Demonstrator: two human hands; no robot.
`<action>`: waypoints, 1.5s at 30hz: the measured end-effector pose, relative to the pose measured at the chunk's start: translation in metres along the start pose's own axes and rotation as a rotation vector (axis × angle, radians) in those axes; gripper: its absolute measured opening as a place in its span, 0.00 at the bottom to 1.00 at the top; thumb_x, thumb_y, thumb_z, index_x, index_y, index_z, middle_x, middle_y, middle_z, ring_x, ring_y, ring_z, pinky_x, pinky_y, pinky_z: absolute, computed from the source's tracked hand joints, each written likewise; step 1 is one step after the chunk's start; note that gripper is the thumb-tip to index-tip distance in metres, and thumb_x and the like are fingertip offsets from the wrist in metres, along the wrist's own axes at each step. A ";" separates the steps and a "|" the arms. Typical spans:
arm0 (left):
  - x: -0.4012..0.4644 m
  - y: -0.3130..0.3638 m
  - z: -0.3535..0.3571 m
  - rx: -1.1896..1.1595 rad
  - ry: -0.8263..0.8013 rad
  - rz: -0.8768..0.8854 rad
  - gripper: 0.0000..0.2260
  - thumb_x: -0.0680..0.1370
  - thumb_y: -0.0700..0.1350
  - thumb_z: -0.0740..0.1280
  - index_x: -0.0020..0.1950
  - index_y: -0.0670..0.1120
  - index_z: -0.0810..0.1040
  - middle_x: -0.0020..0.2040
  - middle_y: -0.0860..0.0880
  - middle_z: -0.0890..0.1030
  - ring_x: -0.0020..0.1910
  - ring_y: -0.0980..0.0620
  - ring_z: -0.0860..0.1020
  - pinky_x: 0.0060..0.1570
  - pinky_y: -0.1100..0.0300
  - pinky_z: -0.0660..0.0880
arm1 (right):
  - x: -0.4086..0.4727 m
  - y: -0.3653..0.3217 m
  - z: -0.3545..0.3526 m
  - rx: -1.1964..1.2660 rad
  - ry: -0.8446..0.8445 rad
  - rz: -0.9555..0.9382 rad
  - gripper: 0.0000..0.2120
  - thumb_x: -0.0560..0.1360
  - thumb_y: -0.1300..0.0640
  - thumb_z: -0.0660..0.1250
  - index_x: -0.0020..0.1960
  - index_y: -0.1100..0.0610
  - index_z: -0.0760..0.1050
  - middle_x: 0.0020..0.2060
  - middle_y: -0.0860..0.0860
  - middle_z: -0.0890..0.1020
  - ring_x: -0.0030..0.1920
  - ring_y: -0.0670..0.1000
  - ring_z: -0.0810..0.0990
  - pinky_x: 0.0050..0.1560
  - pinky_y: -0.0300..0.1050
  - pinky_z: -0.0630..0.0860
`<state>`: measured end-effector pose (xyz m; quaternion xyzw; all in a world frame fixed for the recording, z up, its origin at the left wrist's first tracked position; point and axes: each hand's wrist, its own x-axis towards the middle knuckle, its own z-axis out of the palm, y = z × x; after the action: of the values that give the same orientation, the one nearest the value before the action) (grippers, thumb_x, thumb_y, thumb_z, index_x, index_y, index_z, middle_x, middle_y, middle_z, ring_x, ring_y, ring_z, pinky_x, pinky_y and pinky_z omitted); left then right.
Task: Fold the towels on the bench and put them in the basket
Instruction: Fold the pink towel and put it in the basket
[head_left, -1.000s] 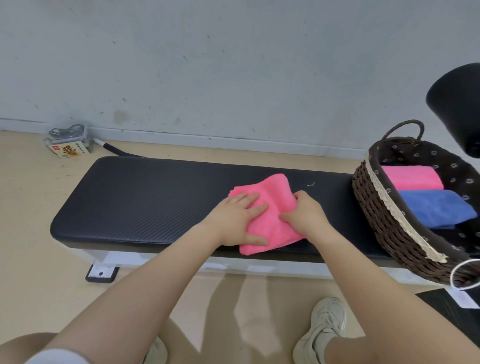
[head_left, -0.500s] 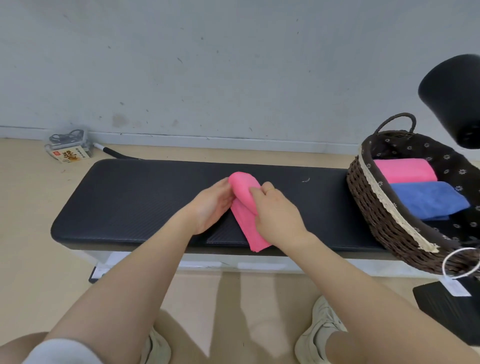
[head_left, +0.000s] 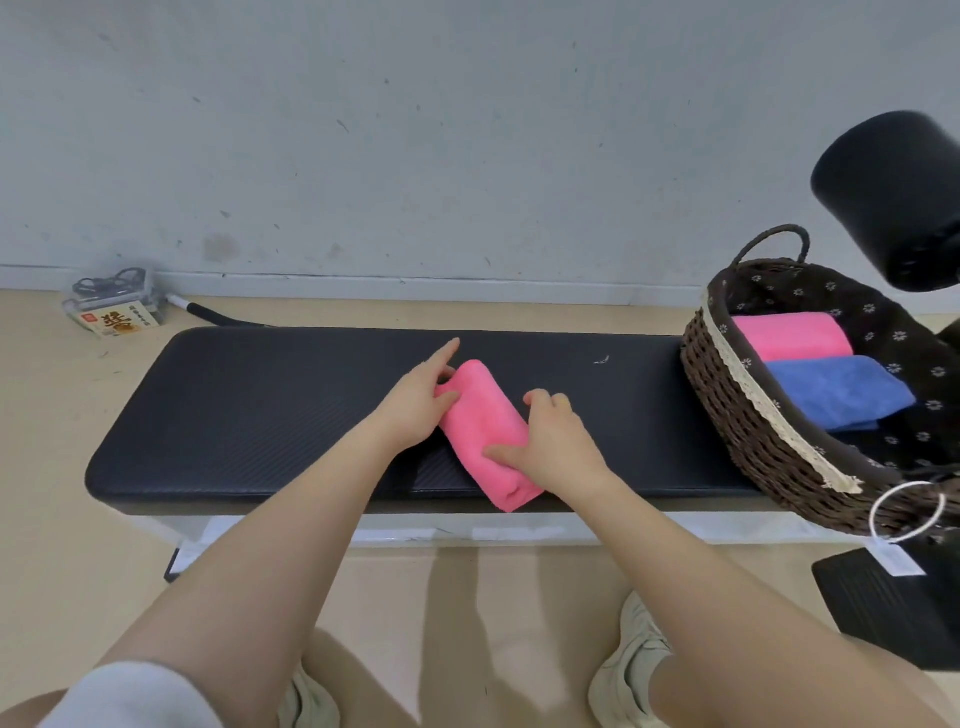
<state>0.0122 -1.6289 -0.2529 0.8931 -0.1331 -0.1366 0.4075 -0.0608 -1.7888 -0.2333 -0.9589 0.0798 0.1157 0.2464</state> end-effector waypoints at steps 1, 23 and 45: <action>0.000 -0.002 0.001 0.062 0.006 0.051 0.29 0.79 0.37 0.57 0.76 0.54 0.51 0.71 0.46 0.65 0.69 0.48 0.65 0.67 0.58 0.62 | 0.002 0.002 0.003 -0.020 -0.033 0.028 0.30 0.69 0.43 0.70 0.62 0.58 0.67 0.58 0.54 0.71 0.59 0.56 0.72 0.55 0.50 0.74; -0.026 0.090 0.012 0.227 -0.225 0.223 0.10 0.69 0.41 0.69 0.48 0.50 0.74 0.44 0.54 0.77 0.43 0.54 0.75 0.38 0.65 0.70 | -0.036 0.057 -0.098 -0.185 -0.021 -0.075 0.10 0.62 0.54 0.71 0.42 0.56 0.75 0.39 0.49 0.75 0.44 0.54 0.77 0.43 0.50 0.78; 0.038 0.290 0.152 0.344 -0.440 0.274 0.15 0.72 0.52 0.70 0.53 0.49 0.68 0.37 0.55 0.70 0.42 0.50 0.70 0.38 0.58 0.64 | -0.053 0.222 -0.253 0.007 -0.031 0.484 0.22 0.77 0.56 0.64 0.68 0.61 0.64 0.60 0.58 0.72 0.56 0.58 0.75 0.45 0.47 0.76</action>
<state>-0.0426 -1.9307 -0.1323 0.8716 -0.3585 -0.2458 0.2265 -0.1121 -2.1001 -0.1044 -0.9091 0.3041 0.1857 0.2159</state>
